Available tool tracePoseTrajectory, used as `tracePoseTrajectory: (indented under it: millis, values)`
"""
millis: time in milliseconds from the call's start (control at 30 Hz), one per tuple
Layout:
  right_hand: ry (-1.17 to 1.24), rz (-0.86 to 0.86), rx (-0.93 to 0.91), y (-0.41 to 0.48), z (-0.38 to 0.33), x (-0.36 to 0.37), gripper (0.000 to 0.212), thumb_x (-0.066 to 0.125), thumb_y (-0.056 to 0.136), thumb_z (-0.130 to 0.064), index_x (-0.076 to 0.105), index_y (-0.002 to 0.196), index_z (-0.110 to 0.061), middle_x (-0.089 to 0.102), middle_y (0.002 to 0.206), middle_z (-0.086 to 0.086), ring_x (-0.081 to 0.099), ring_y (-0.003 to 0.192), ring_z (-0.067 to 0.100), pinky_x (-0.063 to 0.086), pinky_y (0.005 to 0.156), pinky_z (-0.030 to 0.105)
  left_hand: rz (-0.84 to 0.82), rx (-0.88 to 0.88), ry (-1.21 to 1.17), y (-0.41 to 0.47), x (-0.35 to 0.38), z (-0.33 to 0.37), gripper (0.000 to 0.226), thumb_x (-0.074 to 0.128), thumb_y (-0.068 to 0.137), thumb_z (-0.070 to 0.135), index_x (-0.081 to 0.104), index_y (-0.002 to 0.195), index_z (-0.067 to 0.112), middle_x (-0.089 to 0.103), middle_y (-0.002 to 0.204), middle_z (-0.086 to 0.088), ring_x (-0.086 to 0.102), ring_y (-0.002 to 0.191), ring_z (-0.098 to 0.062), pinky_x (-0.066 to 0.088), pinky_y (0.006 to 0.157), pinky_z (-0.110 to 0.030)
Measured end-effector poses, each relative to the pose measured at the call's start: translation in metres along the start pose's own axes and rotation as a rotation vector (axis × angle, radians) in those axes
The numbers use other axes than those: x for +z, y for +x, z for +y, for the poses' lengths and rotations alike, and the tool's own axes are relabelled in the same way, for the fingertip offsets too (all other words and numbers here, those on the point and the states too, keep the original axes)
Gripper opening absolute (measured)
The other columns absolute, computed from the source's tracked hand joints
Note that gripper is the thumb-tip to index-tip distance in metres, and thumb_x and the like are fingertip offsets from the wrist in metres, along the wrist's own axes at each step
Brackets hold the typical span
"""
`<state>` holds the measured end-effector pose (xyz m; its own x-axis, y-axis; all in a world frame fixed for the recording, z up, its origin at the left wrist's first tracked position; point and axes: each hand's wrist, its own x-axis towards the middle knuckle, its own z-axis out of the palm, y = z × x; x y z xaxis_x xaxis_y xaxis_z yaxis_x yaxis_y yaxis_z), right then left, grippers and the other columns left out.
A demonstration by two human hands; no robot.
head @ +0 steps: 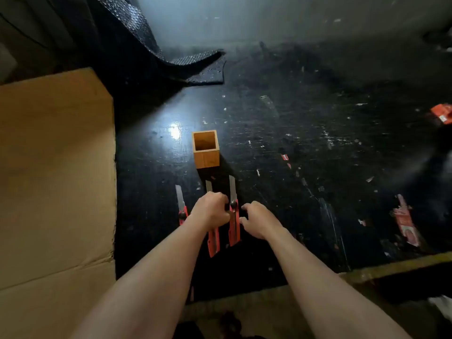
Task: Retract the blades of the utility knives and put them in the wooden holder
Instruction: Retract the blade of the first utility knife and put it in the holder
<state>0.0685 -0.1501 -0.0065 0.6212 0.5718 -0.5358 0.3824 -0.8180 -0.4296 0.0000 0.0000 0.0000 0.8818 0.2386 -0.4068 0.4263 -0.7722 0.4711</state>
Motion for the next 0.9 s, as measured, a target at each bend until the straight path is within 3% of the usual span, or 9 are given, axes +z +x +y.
tracePoseTrajectory:
  millis: [67, 133, 267, 367, 400, 500, 567, 733, 900]
  values:
    - [0.007, 0.032, 0.005, 0.001, 0.001, 0.006, 0.041, 0.058, 0.098, -0.031, 0.058, 0.137, -0.015, 0.055, 0.129, 0.007, 0.061, 0.114, 0.025, 0.054, 0.092, 0.039, -0.009, 0.004, 0.008, 0.002, 0.003, 0.001, 0.012, 0.068, 0.087, 0.031, 0.071, 0.082, 0.020, 0.069, 0.079, 0.001, 0.068, 0.074, -0.018, 0.060, 0.068, -0.035]
    - [0.024, 0.052, 0.000, -0.001, 0.003, 0.014, 0.041, 0.057, 0.099, -0.029, 0.057, 0.139, -0.018, 0.055, 0.126, 0.006, 0.061, 0.112, 0.024, 0.052, 0.092, 0.037, -0.035, -0.016, 0.008, 0.001, 0.008, 0.007, 0.011, 0.067, 0.088, 0.026, 0.072, 0.083, 0.018, 0.070, 0.078, -0.001, 0.069, 0.072, -0.020, 0.062, 0.069, -0.038]
    - [0.234, 0.148, 0.083, 0.002, 0.007, 0.028, 0.038, 0.059, 0.098, -0.018, 0.060, 0.136, -0.017, 0.058, 0.125, 0.006, 0.062, 0.110, 0.022, 0.053, 0.092, 0.034, 0.034, -0.069, -0.133, 0.003, 0.020, 0.010, 0.013, 0.068, 0.089, 0.020, 0.079, 0.096, 0.014, 0.075, 0.085, -0.003, 0.071, 0.077, -0.017, 0.062, 0.072, -0.035]
    - [0.402, 0.196, 0.172, 0.004, 0.009, 0.036, 0.030, 0.063, 0.095, -0.013, 0.064, 0.125, -0.016, 0.064, 0.115, 0.004, 0.065, 0.099, 0.016, 0.058, 0.087, 0.034, 0.087, -0.124, -0.254, 0.003, 0.030, 0.014, 0.017, 0.067, 0.090, 0.016, 0.080, 0.102, 0.012, 0.075, 0.086, -0.002, 0.068, 0.074, -0.011, 0.055, 0.063, -0.025]
    - [0.453, 0.207, 0.196, 0.004, 0.010, 0.038, 0.028, 0.063, 0.095, -0.012, 0.065, 0.122, -0.017, 0.066, 0.111, 0.003, 0.066, 0.096, 0.015, 0.059, 0.083, 0.032, 0.098, -0.143, -0.290, 0.003, 0.034, 0.015, 0.019, 0.067, 0.091, 0.014, 0.080, 0.105, 0.012, 0.076, 0.089, -0.002, 0.068, 0.078, -0.011, 0.056, 0.065, -0.025]
    - [0.601, 0.219, 0.251, 0.004, 0.012, 0.039, 0.025, 0.064, 0.095, -0.011, 0.065, 0.118, -0.020, 0.068, 0.103, -0.003, 0.066, 0.091, 0.009, 0.054, 0.069, 0.023, 0.125, -0.203, -0.396, 0.002, 0.041, 0.016, 0.032, 0.069, 0.092, 0.011, 0.072, 0.124, 0.009, 0.075, 0.116, -0.008, 0.070, 0.108, -0.021, 0.060, 0.091, -0.036]
    - [0.687, 0.224, 0.267, 0.004, 0.016, 0.040, 0.026, 0.066, 0.094, -0.011, 0.065, 0.118, -0.022, 0.069, 0.103, -0.005, 0.066, 0.091, 0.007, 0.056, 0.073, 0.023, 0.130, -0.228, -0.431, 0.002, 0.044, 0.017, 0.037, 0.069, 0.092, 0.009, 0.069, 0.129, 0.009, 0.071, 0.126, -0.009, 0.066, 0.119, -0.023, 0.058, 0.099, -0.040]
    - [0.779, 0.296, 0.261, -0.004, 0.021, 0.038, 0.025, 0.071, 0.089, -0.009, 0.068, 0.111, -0.021, 0.074, 0.092, -0.003, 0.074, 0.084, 0.011, 0.064, 0.081, 0.039, 0.197, -0.245, -0.523, 0.000, 0.047, 0.025, 0.032, 0.071, 0.089, 0.003, 0.074, 0.120, 0.012, 0.075, 0.119, -0.006, 0.069, 0.114, -0.019, 0.058, 0.099, -0.038]
    - [0.902, 0.314, 0.155, -0.017, 0.016, 0.017, 0.021, 0.072, 0.086, -0.003, 0.071, 0.103, -0.016, 0.077, 0.091, 0.004, 0.077, 0.082, 0.017, 0.065, 0.076, 0.038, 0.276, -0.225, -0.662, -0.012, 0.033, 0.031, 0.032, 0.074, 0.088, 0.001, 0.073, 0.117, 0.015, 0.076, 0.109, 0.001, 0.070, 0.102, -0.010, 0.060, 0.088, -0.028]
